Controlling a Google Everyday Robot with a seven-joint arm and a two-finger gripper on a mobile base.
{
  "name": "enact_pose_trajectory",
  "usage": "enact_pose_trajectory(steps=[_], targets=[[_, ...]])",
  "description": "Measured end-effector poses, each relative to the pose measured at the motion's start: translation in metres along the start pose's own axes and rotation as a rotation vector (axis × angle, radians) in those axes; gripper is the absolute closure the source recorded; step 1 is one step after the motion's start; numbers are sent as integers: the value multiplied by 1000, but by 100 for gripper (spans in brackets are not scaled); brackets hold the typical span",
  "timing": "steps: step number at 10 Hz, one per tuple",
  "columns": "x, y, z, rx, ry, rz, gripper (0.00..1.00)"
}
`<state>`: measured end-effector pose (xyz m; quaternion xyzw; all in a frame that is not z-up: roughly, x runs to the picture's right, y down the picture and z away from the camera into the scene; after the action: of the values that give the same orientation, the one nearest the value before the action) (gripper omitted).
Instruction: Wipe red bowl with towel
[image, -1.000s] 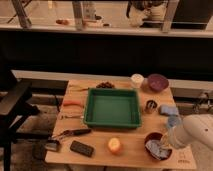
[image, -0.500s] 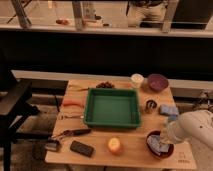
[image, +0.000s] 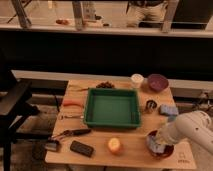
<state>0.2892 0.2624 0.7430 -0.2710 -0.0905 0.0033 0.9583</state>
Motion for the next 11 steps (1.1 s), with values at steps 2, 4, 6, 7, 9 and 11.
enact_pose_trajectory(steps=[2,4,6,7,9,11], targets=[[-7,10,-5,-13,-18,5,100],[-8,22,-10,-25,-22,11,100],[1,29,-13,-29,-10,21,100],[7,29,-14,-26,3,21,100],[20,25,-11,-4,40,28,100],[28,14,-7,17,74,28,100]])
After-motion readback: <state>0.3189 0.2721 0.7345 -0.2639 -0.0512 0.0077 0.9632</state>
